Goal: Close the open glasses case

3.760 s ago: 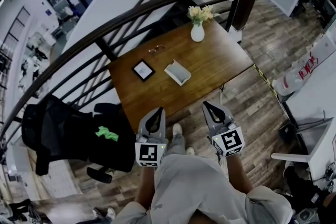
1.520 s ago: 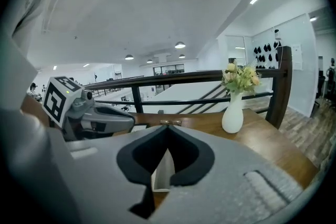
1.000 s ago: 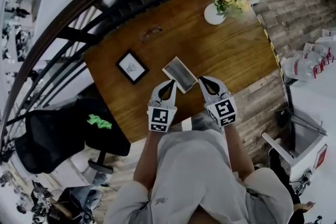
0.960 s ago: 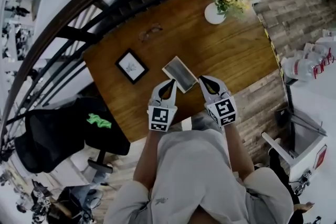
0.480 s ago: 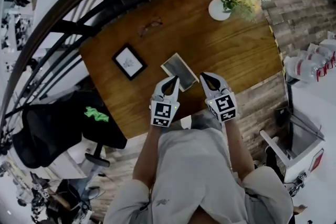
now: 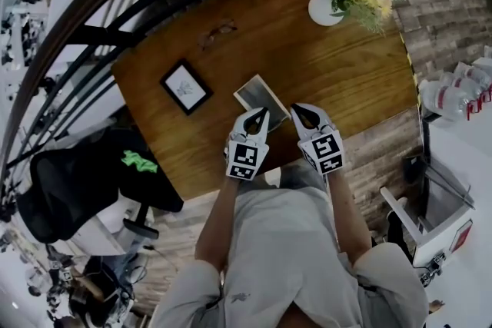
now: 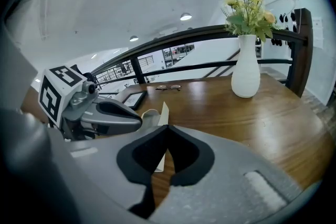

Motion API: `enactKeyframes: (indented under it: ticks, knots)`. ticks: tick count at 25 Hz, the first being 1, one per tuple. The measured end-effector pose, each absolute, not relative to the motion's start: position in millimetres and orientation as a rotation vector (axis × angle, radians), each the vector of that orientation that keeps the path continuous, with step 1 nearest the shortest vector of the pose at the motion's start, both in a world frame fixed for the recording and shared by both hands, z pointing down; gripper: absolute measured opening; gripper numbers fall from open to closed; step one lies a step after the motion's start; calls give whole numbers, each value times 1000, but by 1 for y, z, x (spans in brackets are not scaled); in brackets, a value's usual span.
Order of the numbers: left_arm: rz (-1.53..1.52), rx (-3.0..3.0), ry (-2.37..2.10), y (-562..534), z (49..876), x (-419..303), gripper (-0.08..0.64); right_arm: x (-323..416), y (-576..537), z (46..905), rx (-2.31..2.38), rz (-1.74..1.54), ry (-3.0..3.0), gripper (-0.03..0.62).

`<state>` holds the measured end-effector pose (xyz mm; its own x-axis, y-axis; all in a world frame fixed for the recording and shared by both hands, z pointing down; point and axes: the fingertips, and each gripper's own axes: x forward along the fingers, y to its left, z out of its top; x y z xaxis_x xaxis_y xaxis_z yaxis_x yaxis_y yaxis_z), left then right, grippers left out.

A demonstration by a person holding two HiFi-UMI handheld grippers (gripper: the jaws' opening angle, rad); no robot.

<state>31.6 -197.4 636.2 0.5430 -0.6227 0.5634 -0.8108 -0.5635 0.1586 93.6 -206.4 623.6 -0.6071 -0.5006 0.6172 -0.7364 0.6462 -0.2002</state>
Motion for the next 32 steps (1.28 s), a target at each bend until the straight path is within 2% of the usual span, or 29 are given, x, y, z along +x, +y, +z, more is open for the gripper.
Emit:
enactKeyframes:
  ticks: [32]
  knots:
    - [689, 2376, -1078, -194, 666, 61, 20, 80, -194, 659, 852, 651, -2310, 3]
